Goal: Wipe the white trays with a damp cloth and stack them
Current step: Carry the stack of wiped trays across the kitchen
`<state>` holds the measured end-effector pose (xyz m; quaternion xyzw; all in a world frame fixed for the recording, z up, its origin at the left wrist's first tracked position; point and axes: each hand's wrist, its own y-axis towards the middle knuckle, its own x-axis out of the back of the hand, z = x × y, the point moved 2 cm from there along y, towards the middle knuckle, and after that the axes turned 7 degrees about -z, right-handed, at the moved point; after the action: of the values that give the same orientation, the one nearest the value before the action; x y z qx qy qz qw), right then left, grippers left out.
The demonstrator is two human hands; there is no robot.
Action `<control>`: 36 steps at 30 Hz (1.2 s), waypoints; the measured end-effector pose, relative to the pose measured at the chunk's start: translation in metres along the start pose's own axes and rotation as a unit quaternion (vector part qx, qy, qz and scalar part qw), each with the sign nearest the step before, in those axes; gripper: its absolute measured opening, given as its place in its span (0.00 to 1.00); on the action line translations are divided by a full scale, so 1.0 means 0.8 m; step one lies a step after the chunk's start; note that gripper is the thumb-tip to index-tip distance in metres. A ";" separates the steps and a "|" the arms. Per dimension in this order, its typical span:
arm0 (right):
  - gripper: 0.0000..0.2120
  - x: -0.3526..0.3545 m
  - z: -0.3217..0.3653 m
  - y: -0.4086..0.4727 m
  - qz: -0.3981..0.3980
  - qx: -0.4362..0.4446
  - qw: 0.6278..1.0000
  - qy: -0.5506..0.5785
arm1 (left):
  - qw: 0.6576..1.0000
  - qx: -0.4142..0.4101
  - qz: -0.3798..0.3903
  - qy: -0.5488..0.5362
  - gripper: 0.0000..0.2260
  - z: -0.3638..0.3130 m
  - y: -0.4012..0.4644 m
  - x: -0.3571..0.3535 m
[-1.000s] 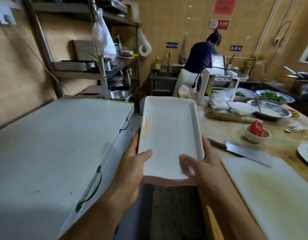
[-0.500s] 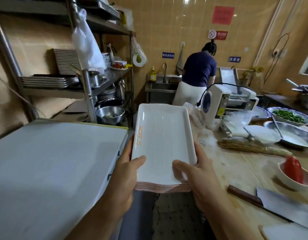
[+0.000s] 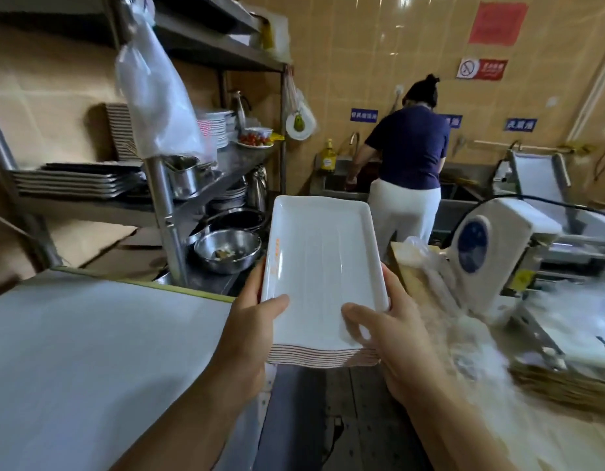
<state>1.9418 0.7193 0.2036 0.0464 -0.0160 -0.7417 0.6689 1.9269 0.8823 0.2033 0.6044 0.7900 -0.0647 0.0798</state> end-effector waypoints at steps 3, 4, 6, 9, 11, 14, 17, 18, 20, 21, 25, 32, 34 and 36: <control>0.29 -0.001 -0.003 0.087 0.032 -0.001 0.999 0.015 | 1.000 -0.008 -0.029 -0.008 0.21 0.003 0.070 -0.030; 0.30 0.000 -0.004 0.117 0.039 0.000 0.999 0.018 | 0.999 -0.011 -0.037 -0.009 0.21 0.004 0.094 -0.042; 0.31 0.002 -0.004 0.175 0.052 0.008 0.998 0.019 | 0.998 -0.014 -0.052 -0.012 0.20 0.003 0.140 -0.064; 0.32 0.000 -0.001 0.259 0.072 0.025 0.997 0.027 | 0.997 -0.031 -0.073 -0.019 0.20 -0.004 0.208 -0.094; 0.32 -0.005 -0.001 0.307 0.084 0.030 0.996 0.019 | 0.995 -0.040 -0.086 -0.018 0.21 -0.008 0.250 -0.107; 0.32 -0.017 -0.004 0.373 0.096 0.030 0.995 0.017 | 0.993 -0.055 -0.104 -0.012 0.23 -0.010 0.308 -0.122; 0.32 -0.032 -0.014 0.439 0.106 0.037 0.994 0.012 | 0.991 -0.065 -0.118 -0.005 0.23 -0.004 0.369 -0.128; 0.32 -0.038 -0.019 0.460 0.110 0.037 0.993 0.011 | 0.991 -0.067 -0.116 -0.004 0.23 -0.001 0.389 -0.129; 0.32 -0.054 -0.026 0.504 0.116 0.038 0.992 0.010 | 0.991 -0.070 -0.114 -0.006 0.22 0.001 0.431 -0.130; 0.32 -0.064 -0.030 0.527 0.118 0.039 0.992 0.008 | 0.991 -0.071 -0.117 -0.007 0.22 0.002 0.455 -0.130; 0.32 -0.111 -0.040 0.626 0.132 0.042 0.990 0.010 | 0.988 -0.068 -0.141 -0.013 0.22 0.001 0.560 -0.121; 0.32 -0.194 -0.045 0.782 0.183 0.032 0.982 0.032 | 0.982 -0.077 -0.174 -0.010 0.22 -0.020 0.719 -0.106; 0.32 -0.217 -0.047 0.817 0.201 0.028 0.978 0.040 | 0.978 -0.082 -0.192 -0.003 0.21 -0.024 0.754 -0.100; 0.32 -0.238 -0.049 0.850 0.217 0.017 0.975 0.045 | 0.972 -0.089 -0.216 0.002 0.22 -0.025 0.786 -0.094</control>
<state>2.6387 0.8392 0.2318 0.0862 -0.0082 -0.5756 0.8131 2.5524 0.9790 0.2351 0.4100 0.9046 -0.0083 0.1162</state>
